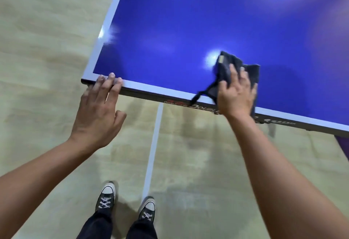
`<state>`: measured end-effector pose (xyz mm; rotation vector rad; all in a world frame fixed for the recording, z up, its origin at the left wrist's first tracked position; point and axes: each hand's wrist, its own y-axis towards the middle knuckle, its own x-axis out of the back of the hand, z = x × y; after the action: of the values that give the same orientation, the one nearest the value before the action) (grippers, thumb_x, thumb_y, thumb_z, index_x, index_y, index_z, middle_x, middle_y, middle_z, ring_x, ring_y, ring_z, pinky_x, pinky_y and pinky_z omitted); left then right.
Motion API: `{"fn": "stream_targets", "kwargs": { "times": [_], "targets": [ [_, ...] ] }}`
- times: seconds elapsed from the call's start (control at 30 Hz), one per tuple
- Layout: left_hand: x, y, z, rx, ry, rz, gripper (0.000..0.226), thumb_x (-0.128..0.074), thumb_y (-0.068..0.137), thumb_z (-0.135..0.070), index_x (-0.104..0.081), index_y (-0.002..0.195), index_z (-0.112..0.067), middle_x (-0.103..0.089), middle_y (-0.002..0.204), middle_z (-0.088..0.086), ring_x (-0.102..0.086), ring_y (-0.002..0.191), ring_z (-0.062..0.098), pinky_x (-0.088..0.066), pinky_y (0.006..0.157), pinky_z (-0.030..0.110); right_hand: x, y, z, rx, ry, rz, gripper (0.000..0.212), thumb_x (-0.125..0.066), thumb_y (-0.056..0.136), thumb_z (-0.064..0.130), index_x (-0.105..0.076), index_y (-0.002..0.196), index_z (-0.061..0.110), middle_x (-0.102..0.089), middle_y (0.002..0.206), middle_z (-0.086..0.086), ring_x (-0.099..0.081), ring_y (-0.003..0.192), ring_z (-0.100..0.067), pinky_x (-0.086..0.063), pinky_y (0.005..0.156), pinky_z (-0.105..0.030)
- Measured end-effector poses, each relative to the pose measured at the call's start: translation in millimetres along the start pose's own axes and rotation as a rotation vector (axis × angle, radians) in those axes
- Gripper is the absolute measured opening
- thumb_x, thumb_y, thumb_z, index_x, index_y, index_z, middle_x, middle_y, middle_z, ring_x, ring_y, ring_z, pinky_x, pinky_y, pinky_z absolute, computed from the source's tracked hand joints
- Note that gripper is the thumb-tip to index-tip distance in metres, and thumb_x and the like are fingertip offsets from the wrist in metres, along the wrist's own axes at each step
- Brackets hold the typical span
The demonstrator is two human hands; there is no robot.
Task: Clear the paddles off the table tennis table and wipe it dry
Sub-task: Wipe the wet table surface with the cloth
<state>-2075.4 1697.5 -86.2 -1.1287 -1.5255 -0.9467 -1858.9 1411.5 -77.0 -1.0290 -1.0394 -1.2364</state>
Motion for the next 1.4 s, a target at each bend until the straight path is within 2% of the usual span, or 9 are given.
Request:
{"fn": "stream_targets", "kwargs": {
  "times": [0.1,0.23,0.3,0.5,0.7,0.8,1.0,1.2,1.4],
  "targets": [
    [2.0,0.8,-0.2,0.014,-0.017,0.046,0.077,-0.039,0.083,-0.032,-0.028,0.156,-0.008,-0.025,0.163,0.015,-0.018,0.153,0.034,-0.028,0.118,0.054,10.5,9.2,-35.4,-0.178,0.021,-0.041,0.063,-0.034,0.102,0.046,-0.021,0.162,0.032,-0.015,0.170,-0.005,-0.009,0.157,-0.019,0.003,0.126,-0.051],
    [7.5,1.0,1.0,0.049,-0.019,0.113,0.080,-0.034,0.084,-0.040,-0.023,0.158,-0.012,-0.019,0.167,0.009,-0.012,0.155,0.028,-0.025,0.119,0.050,8.5,-1.7,-22.0,-0.183,0.077,-0.138,0.059,-0.040,0.101,0.039,-0.034,0.157,0.024,-0.029,0.164,-0.010,-0.024,0.151,-0.030,-0.009,0.125,-0.049],
    [9.3,2.2,1.9,0.045,0.014,0.136,0.081,-0.033,0.085,-0.043,-0.020,0.159,-0.014,-0.015,0.168,0.006,-0.009,0.155,0.025,-0.019,0.121,0.049,6.4,-16.0,-8.8,-0.097,0.107,-0.161,0.057,-0.046,0.099,0.038,-0.040,0.154,0.025,-0.036,0.160,-0.008,-0.030,0.147,-0.030,-0.012,0.124,-0.047],
    [15.2,-1.0,5.3,0.049,0.030,0.183,0.080,-0.027,0.086,-0.045,-0.008,0.161,-0.023,-0.002,0.170,-0.002,0.001,0.156,0.015,-0.008,0.123,0.045,-27.1,-81.3,79.4,0.359,0.230,-0.170,0.045,-0.059,0.094,0.027,-0.059,0.139,0.025,-0.054,0.143,0.001,-0.047,0.130,-0.026,-0.024,0.115,-0.042],
    [32.2,-0.2,18.3,-0.017,0.127,0.314,0.079,-0.037,0.096,-0.039,0.007,0.160,-0.028,0.013,0.169,-0.005,0.006,0.156,0.017,-0.011,0.123,0.042,-23.5,-93.3,129.4,0.445,0.140,-0.081,0.043,-0.059,0.092,0.019,-0.061,0.134,0.025,-0.060,0.130,0.000,-0.052,0.114,-0.030,-0.034,0.093,-0.043],
    [52.8,-4.4,21.6,-0.024,0.128,0.378,0.073,-0.039,0.097,-0.037,-0.003,0.161,-0.027,0.006,0.170,-0.002,0.000,0.156,0.021,-0.014,0.122,0.041,-6.2,-98.5,135.5,0.411,0.116,0.038,0.043,-0.056,0.094,0.017,-0.059,0.136,0.027,-0.060,0.132,0.000,-0.050,0.116,-0.029,-0.034,0.093,-0.042],
    [102.6,-39.8,25.1,-0.031,0.049,0.301,0.054,-0.046,0.094,-0.031,-0.038,0.148,-0.023,-0.033,0.160,0.005,-0.035,0.142,0.025,-0.025,0.114,0.038,29.9,-146.2,156.4,0.367,0.203,0.156,0.047,-0.055,0.097,0.015,-0.052,0.143,0.026,-0.060,0.133,-0.001,-0.051,0.118,-0.031,-0.042,0.098,-0.048],
    [160.2,-76.6,49.6,0.019,-0.011,0.164,0.042,-0.055,0.089,-0.025,-0.061,0.130,-0.018,-0.053,0.143,0.009,-0.050,0.126,0.031,-0.028,0.112,0.043,75.9,-186.0,197.4,0.273,0.417,0.105,0.040,-0.062,0.093,0.014,-0.057,0.131,0.023,-0.064,0.123,0.002,-0.052,0.110,-0.026,-0.044,0.095,-0.045],
    [216.0,-96.6,88.7,0.130,-0.121,0.061,0.038,-0.059,0.089,-0.021,-0.064,0.126,-0.018,-0.056,0.138,0.009,-0.051,0.124,0.033,-0.029,0.110,0.044,113.6,-212.2,249.3,0.193,0.571,0.018,0.040,-0.062,0.093,0.016,-0.059,0.131,0.026,-0.065,0.117,0.003,-0.052,0.106,-0.023,-0.043,0.089,-0.032]
  ]
}}
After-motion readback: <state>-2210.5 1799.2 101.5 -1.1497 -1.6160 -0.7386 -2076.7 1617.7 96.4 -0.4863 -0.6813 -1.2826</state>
